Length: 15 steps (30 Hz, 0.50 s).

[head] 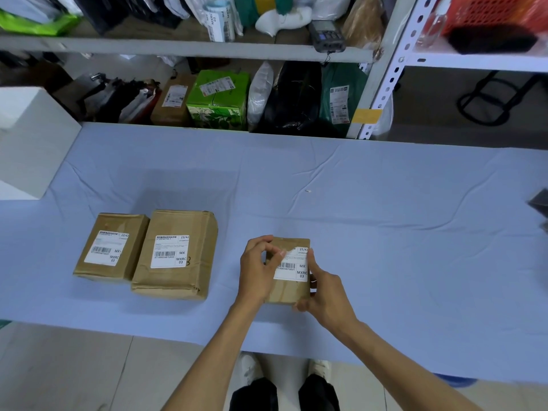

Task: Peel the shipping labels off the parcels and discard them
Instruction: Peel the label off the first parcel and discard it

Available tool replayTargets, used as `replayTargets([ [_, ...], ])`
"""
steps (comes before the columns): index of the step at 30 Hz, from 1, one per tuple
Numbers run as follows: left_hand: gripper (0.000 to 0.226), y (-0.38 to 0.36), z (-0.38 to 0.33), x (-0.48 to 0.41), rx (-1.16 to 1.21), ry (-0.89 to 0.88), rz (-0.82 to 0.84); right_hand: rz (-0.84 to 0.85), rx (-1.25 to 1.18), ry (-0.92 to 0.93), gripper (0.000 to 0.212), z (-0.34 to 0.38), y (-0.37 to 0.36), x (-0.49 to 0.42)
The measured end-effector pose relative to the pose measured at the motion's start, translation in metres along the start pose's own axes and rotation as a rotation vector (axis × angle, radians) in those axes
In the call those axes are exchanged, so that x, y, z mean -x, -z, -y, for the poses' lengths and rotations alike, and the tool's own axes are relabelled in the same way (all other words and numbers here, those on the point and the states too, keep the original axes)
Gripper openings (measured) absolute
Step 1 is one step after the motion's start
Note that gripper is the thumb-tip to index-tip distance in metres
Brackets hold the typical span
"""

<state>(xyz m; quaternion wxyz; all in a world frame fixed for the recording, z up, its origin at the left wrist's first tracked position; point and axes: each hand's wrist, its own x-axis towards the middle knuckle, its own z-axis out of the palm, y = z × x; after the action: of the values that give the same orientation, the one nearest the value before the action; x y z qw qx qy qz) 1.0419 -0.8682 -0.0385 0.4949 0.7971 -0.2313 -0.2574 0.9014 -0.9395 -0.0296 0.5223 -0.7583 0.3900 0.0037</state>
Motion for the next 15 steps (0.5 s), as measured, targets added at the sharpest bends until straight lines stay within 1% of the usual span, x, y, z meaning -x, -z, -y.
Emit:
replayTargets([
  [10, 0.012, 0.0010, 0.0000, -0.0005, 0.019, 0.004, 0.012, -0.006, -0.042, -0.010, 0.114, -0.0019, -0.0011, -0.0004],
  [15, 0.013, 0.0008, 0.0007, 0.0000, 0.022, 0.009, 0.026, -0.039, -0.133, -0.047, 0.098, -0.0081, -0.0045, 0.0035],
])
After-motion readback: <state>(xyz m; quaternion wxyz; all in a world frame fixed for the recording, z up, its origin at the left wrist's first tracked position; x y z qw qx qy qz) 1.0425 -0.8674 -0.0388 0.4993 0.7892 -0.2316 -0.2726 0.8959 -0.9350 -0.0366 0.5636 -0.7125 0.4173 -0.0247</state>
